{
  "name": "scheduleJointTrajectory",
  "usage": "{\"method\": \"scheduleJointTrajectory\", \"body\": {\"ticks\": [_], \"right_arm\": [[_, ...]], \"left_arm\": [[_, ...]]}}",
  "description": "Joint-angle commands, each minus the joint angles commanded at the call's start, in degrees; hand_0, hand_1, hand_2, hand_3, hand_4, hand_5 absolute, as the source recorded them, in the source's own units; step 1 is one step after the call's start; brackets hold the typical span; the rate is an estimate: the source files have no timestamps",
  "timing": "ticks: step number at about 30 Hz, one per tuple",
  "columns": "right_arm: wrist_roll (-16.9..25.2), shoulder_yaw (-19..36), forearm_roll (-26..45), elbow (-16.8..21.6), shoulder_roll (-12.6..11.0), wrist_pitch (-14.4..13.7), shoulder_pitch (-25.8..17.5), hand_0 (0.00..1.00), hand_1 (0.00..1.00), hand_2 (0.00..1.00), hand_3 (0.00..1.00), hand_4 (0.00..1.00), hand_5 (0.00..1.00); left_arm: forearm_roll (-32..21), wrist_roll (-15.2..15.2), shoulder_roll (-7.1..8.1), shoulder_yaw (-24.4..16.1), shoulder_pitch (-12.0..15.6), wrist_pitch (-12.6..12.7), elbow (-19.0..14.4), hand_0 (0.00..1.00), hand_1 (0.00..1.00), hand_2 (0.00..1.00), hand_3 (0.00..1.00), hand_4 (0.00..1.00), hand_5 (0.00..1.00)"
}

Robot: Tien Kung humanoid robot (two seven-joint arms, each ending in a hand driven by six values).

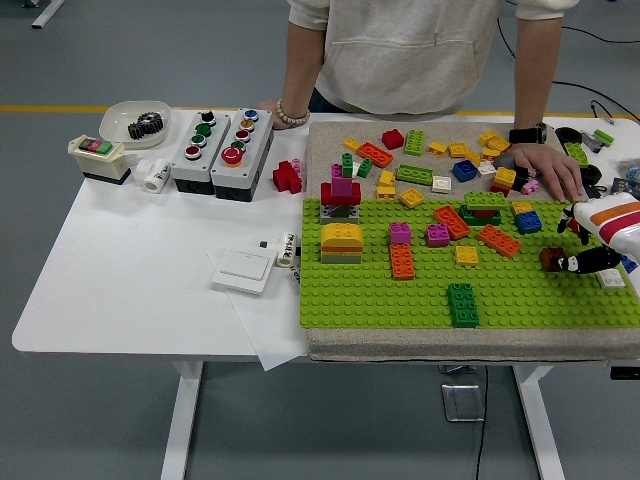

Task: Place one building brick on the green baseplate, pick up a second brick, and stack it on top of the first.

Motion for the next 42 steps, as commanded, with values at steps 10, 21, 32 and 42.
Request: {"method": "scheduleJointTrajectory", "body": {"ticks": [10,21,32,42], "right_arm": [[0.15,-0.73,-0.2,-2.33,0.68,0.48,0.55,0.184,0.226,0.382,0.635,0.898,0.578],[0.61,-1.14,0.34,-4.18,1.3,-0.46,0.88,0.182,0.226,0.378,0.617,0.903,0.59],[0.82,-1.91,1.02,-5.8,2.22,-2.17,1.39,0.174,0.224,0.372,0.539,0.85,0.634],[1.04,-1.97,0.81,-7.12,2.58,-2.8,1.42,0.173,0.207,0.343,0.475,0.753,0.69]], "left_arm": [[-0.36,-0.15,0.02,0.22,-0.14,0.03,-0.07,0.808,0.783,0.773,0.599,0.67,0.677],[-0.33,-0.08,0.0,0.17,-0.18,0.02,-0.07,0.809,0.783,0.774,0.598,0.67,0.678],[-0.16,-0.03,-0.04,0.1,-0.19,0.04,-0.06,0.809,0.783,0.774,0.599,0.669,0.677],[0.29,0.1,-0.05,-0.13,-0.09,0.1,-0.03,0.809,0.784,0.773,0.599,0.668,0.681]]}}
